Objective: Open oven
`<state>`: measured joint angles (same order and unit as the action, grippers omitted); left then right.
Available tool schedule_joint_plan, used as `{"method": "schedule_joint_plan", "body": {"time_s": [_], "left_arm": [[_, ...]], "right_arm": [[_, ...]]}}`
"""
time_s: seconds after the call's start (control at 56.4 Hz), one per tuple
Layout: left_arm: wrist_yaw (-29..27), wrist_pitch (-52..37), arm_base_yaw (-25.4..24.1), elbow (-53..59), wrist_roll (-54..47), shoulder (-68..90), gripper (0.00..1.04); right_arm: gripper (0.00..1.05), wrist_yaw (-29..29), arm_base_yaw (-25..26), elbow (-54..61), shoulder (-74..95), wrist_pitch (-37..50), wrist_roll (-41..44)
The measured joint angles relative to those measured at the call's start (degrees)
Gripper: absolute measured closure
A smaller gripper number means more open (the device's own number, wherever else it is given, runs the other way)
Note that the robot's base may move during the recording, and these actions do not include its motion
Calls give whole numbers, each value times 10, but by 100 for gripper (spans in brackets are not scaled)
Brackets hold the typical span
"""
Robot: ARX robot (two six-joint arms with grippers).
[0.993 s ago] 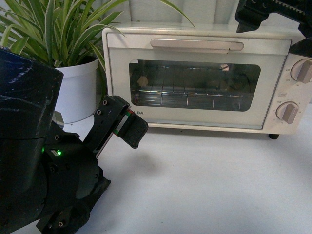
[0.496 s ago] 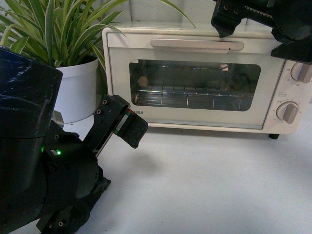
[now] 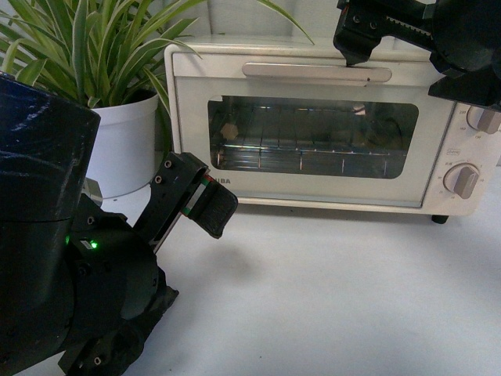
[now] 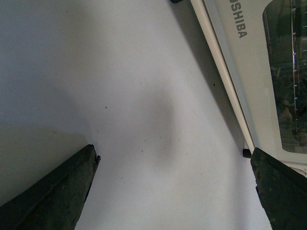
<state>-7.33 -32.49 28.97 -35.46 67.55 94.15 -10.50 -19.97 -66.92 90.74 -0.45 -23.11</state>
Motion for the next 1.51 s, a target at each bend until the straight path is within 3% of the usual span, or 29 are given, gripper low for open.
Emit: {"method": "schedule_joint_plan", "body": {"time_s": [1.259,1.507], "left_arm": [[0,3,-2,1,-2,-1,7],[-5,6,-5,6,-19,-7,7]], "right_arm": [[9,95,-40,290,-123,142,85],[9,93,-12,335,-193,132,80]]}}
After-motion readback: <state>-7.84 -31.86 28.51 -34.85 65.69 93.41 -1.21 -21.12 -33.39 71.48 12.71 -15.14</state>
